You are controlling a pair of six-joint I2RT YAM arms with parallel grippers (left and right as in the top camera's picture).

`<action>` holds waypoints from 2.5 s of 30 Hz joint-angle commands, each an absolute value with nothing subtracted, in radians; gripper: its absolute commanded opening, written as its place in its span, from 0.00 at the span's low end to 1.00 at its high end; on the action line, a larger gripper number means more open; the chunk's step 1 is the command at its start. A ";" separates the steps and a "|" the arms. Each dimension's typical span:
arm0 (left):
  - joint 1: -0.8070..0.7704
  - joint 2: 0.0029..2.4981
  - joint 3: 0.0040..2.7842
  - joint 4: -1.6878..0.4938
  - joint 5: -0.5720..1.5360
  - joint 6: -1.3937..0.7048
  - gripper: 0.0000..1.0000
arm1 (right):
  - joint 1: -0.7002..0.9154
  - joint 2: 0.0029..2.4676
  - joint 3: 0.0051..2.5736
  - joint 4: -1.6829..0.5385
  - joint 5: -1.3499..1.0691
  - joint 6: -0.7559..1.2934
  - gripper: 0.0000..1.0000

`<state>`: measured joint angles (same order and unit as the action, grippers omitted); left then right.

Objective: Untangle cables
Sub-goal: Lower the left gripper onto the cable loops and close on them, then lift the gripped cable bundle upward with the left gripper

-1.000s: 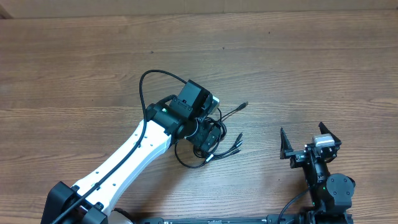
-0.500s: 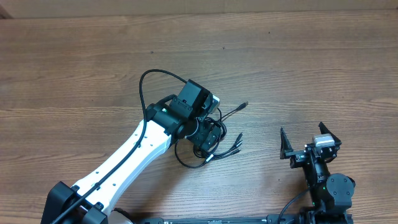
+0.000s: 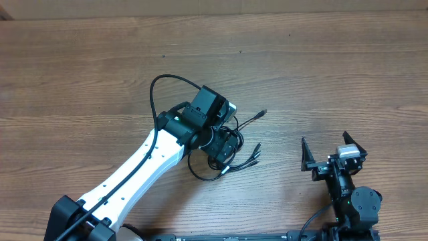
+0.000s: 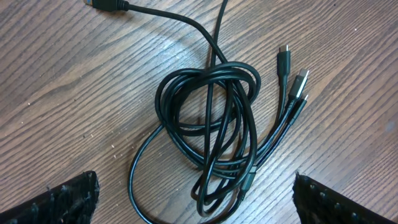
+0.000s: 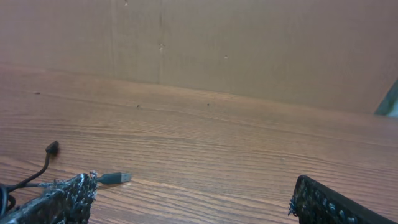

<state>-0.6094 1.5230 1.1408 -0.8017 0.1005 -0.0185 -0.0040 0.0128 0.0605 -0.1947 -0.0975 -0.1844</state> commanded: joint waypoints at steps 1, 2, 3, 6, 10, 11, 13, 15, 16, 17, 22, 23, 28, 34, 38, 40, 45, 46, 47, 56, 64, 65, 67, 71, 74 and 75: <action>-0.617 1.532 1.148 -0.792 0.097 -0.001 1.00 | 0.003 0.003 0.056 -0.189 -0.098 -0.188 1.00; -0.617 1.532 1.148 -0.789 0.097 -0.003 1.00 | 0.003 0.003 0.056 -0.189 -0.098 -0.188 1.00; -0.617 1.532 1.148 -0.788 0.097 -0.003 1.00 | 0.003 0.003 0.056 -0.189 -0.098 -0.188 1.00; -0.617 1.532 1.148 -0.789 0.097 -0.003 0.99 | 0.003 0.003 0.056 -0.189 -0.098 -0.188 1.00; -0.617 1.532 1.148 -0.789 0.097 -0.002 1.00 | 0.003 0.003 0.056 -0.189 -0.098 -0.188 1.00; -0.617 1.532 1.148 -0.789 0.097 -0.002 1.00 | 0.003 0.003 0.056 -0.189 -0.098 -0.188 1.00; -0.617 1.532 1.148 -0.789 0.096 0.001 1.00 | 0.003 0.003 0.056 -0.189 -0.098 -0.188 1.00; -0.617 1.532 1.148 -0.788 0.096 0.001 1.00 | 0.003 0.003 0.056 -0.189 -0.098 -0.188 1.00; -0.617 1.532 1.148 -0.788 0.093 0.001 1.00 | 0.003 0.003 0.056 -0.189 -0.098 -0.188 1.00; -0.617 1.532 1.148 -0.788 0.093 0.001 1.00 | 0.003 0.003 0.056 -0.189 -0.098 -0.188 1.00; -0.617 1.532 1.148 -0.796 0.094 0.000 0.98 | 0.003 0.003 0.056 -0.189 -0.098 -0.188 1.00; -0.617 1.532 1.148 -0.804 0.093 0.001 0.99 | 0.003 0.003 0.056 -0.189 -0.098 -0.188 1.00; -0.621 1.532 1.148 -0.838 0.094 0.000 0.98 | 0.003 0.003 0.056 -0.189 -0.098 -0.188 1.00; -0.677 1.532 1.148 -0.864 0.094 0.001 0.99 | 0.003 0.003 0.056 -0.189 -0.098 -0.188 1.00; -0.704 1.532 1.143 -0.894 0.048 0.012 1.00 | 0.003 0.003 0.056 -0.189 -0.098 -0.188 1.00; -0.704 1.532 1.135 -0.887 0.047 0.012 1.00 | 0.003 0.003 0.056 -0.189 -0.098 -0.188 1.00; -0.706 1.532 1.132 -0.886 0.045 0.012 1.00 | 0.003 0.003 0.056 -0.189 -0.098 -0.188 1.00; -0.706 1.532 1.132 -0.891 0.044 0.012 1.00 | 0.003 0.003 0.056 -0.189 -0.098 -0.188 1.00; -0.707 1.532 1.130 -0.892 0.044 0.012 1.00 | 0.003 0.003 0.056 -0.189 -0.098 -0.188 1.00; -0.707 1.562 1.057 -0.797 0.052 0.004 1.00 | 0.003 0.003 0.056 -0.189 -0.098 -0.188 1.00; -0.707 1.679 1.057 -0.721 0.052 -0.004 0.96 | 0.003 0.003 0.056 -0.189 -0.098 -0.188 1.00; -0.707 1.694 1.057 -0.711 0.054 -0.006 0.91 | 0.003 0.003 0.056 -0.189 -0.098 -0.188 1.00; -0.707 1.715 1.057 -0.693 0.076 -0.015 0.76 | 0.003 0.003 0.056 -0.189 -0.098 -0.188 1.00; -0.707 1.714 1.058 -0.691 0.079 -0.015 0.48 | 0.003 0.003 0.056 -0.189 -0.098 -0.188 1.00; -0.707 1.714 1.058 -0.687 0.079 -0.015 0.13 | 0.003 0.003 0.056 -0.189 -0.098 -0.188 1.00; -0.707 1.714 1.058 -0.687 0.079 -0.015 0.04 | 0.003 0.003 0.056 -0.189 -0.098 -0.188 1.00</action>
